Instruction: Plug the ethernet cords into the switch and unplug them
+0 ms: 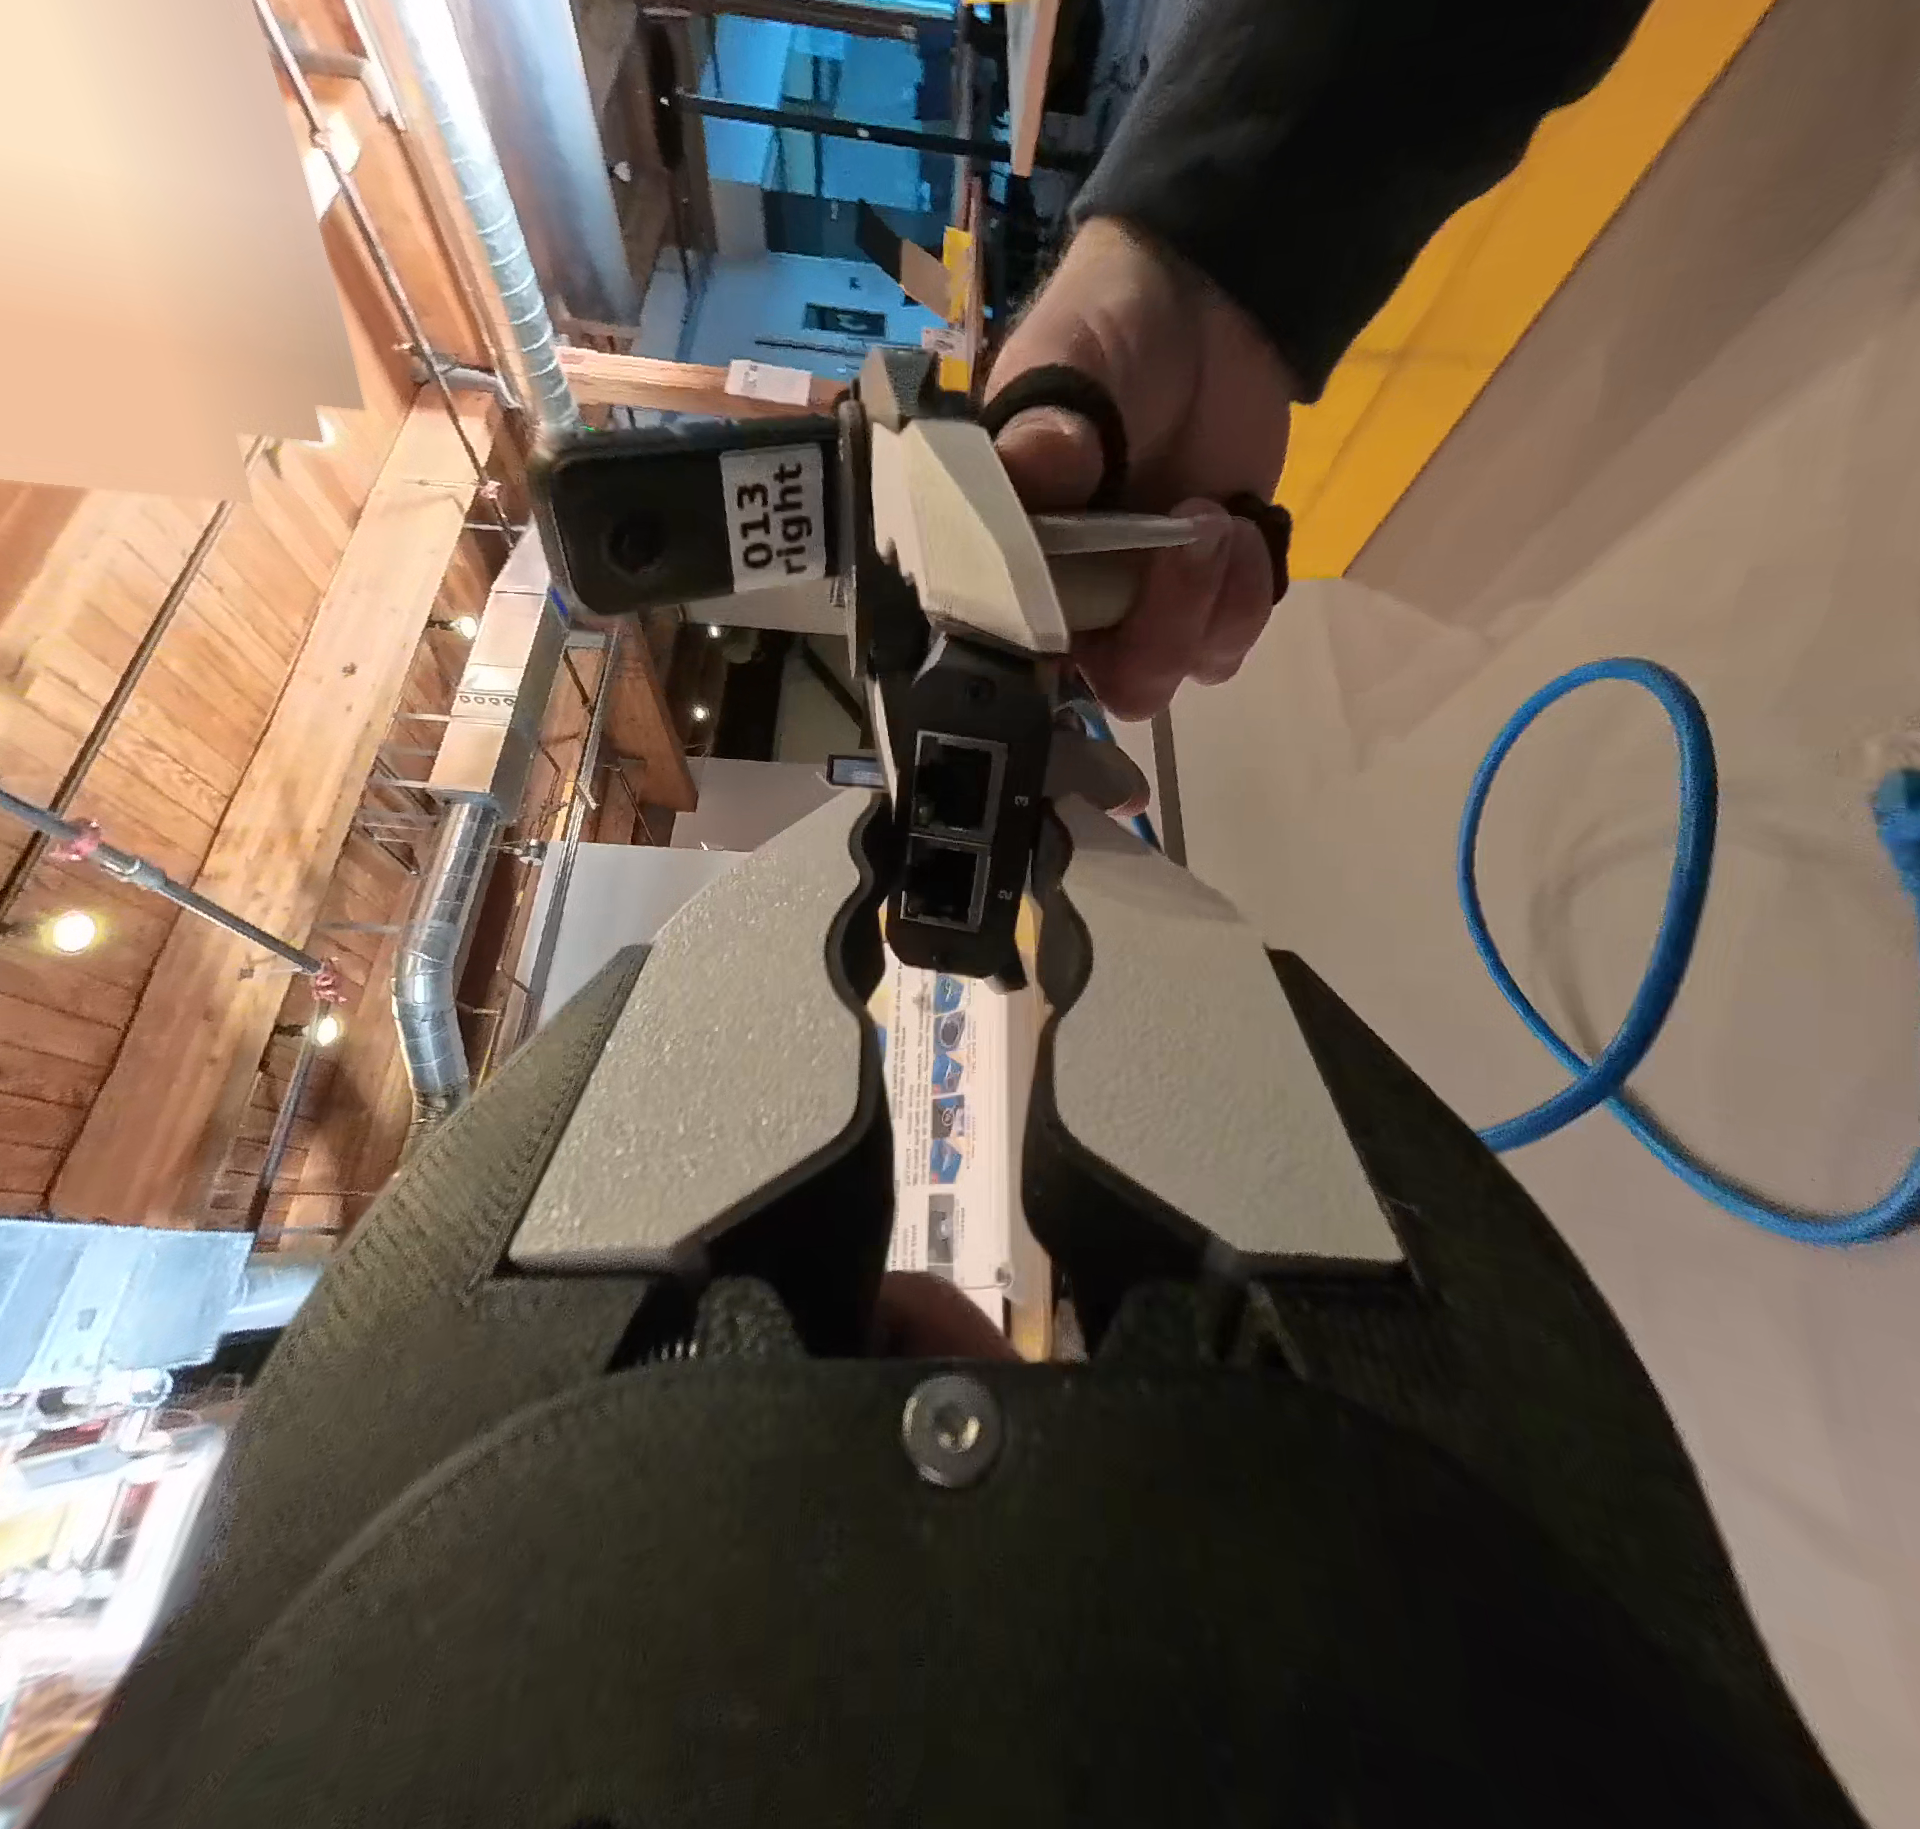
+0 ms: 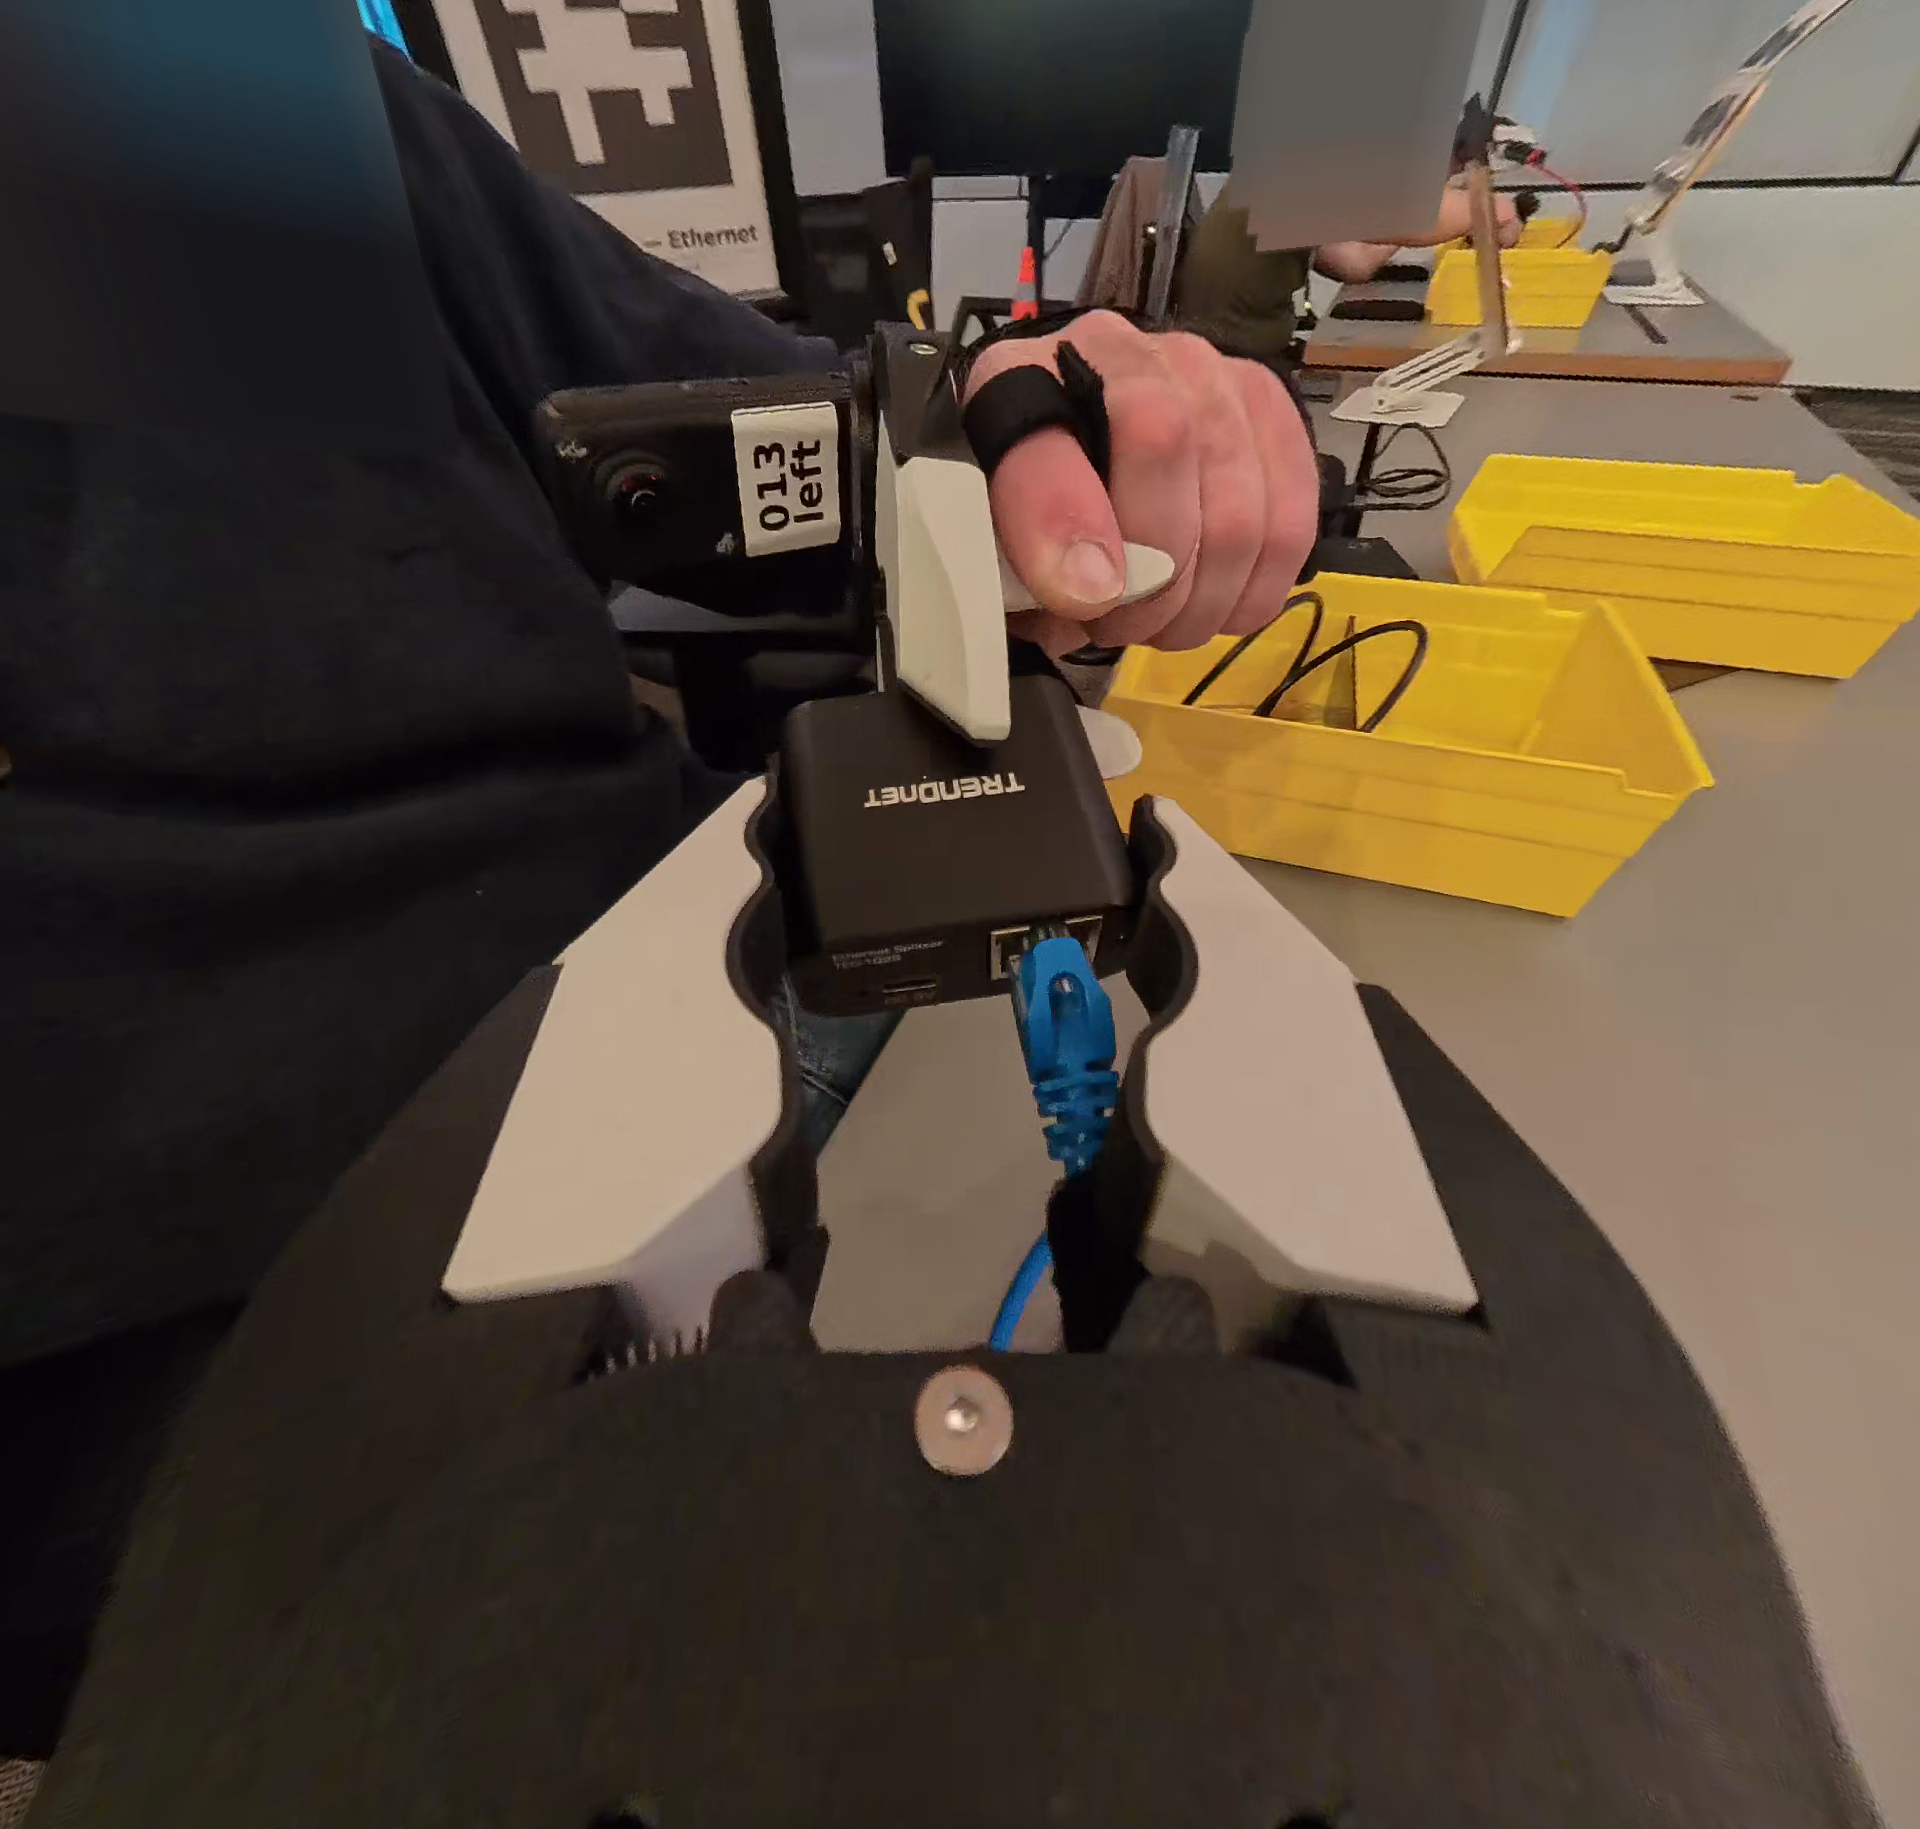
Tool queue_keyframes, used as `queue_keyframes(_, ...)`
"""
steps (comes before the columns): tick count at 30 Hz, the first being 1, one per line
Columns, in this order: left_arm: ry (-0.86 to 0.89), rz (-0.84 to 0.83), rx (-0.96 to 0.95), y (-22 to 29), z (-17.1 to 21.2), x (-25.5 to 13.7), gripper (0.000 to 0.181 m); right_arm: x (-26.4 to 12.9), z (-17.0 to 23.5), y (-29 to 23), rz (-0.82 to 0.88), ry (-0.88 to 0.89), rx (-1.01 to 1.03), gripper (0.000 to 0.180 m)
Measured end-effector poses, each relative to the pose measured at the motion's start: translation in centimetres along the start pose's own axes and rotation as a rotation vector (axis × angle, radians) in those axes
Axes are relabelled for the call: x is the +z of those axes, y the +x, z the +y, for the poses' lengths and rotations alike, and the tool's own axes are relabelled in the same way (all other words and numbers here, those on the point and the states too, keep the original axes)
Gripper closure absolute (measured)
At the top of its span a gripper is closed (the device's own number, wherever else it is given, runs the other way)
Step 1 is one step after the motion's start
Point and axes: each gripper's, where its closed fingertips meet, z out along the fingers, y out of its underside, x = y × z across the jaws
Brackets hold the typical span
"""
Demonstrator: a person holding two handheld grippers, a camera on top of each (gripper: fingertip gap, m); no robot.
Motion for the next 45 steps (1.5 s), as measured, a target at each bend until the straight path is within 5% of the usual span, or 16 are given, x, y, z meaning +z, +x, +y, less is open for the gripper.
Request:
queue_keyframes(16,-0.275,-0.011,-0.210,-0.4,6.3,-3.3,0.147,-1.2,2.2,3.1,0.257,-0.043,0.035,0.117)
queue_keyframes(26,-0.715,-0.003,-0.343,-0.5,15.6,-16.7,0.152,-1.7,4.4,3.8,0.361,-0.105,0.062,0.117)
queue_keyframes(36,-1.123,0.235,-0.625,7.9,21.2,-30.7,0.151,-1.2,5.9,3.9,0.383,-0.138,0.086,0.117)
queue_keyframes(45,-1.226,0.305,-0.479,12.9,24.8,-34.0,0.145,-0.6,6.7,3.9,0.372,-0.149,0.095,0.117)
